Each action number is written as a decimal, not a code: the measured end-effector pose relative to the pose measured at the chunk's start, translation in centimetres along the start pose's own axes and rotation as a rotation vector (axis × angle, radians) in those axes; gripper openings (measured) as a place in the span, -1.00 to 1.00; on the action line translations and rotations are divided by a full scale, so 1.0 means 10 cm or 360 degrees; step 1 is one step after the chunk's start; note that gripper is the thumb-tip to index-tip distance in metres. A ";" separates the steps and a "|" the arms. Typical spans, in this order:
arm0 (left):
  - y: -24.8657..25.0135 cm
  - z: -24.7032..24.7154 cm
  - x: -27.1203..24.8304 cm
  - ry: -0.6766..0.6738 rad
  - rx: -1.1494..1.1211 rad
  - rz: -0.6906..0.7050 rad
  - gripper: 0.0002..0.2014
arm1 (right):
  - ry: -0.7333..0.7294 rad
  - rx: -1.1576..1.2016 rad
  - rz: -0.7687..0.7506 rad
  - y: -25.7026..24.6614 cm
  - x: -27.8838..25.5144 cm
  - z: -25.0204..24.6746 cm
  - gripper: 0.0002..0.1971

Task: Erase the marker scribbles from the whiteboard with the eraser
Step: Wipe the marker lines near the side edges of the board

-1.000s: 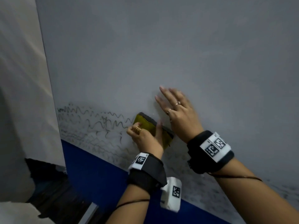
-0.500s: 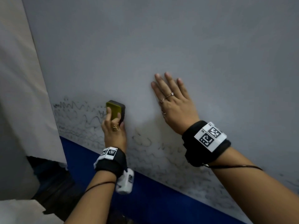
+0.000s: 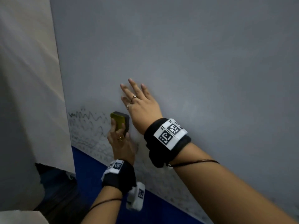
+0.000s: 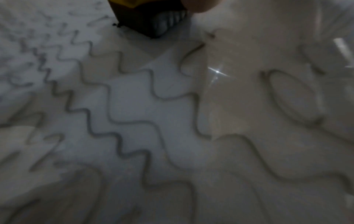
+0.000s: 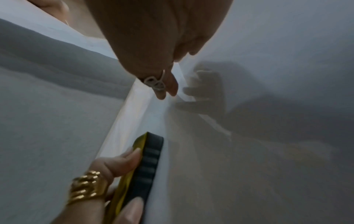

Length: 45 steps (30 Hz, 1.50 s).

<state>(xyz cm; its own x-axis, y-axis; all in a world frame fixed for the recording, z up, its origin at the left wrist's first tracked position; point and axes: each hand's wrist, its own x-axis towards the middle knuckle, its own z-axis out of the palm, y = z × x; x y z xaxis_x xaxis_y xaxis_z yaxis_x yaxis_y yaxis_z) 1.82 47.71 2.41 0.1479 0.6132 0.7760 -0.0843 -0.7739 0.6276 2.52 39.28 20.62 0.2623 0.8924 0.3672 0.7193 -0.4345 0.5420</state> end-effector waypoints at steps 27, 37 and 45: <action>-1.49 -0.45 0.60 -0.0247 0.0284 0.0471 -0.60 | 0.0482 0.0183 0.0169 -0.73 0.70 0.78 -0.43; -1.95 -0.48 0.85 0.0017 0.0246 0.0232 -0.68 | 0.0612 0.0211 0.0319 -0.85 0.71 0.86 -0.43; -1.92 -0.56 1.17 -0.0008 0.0231 -0.0020 -0.61 | 0.0738 0.0298 0.0426 -1.15 0.95 0.88 -0.55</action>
<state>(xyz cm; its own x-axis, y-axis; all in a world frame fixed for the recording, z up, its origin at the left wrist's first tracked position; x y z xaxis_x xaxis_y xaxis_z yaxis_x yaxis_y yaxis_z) -0.37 70.66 -0.22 0.1531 0.6225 0.7675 0.0611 -0.7811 0.6214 2.37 53.85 11.21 0.1716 0.5885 0.7900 0.7795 -0.5716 0.2565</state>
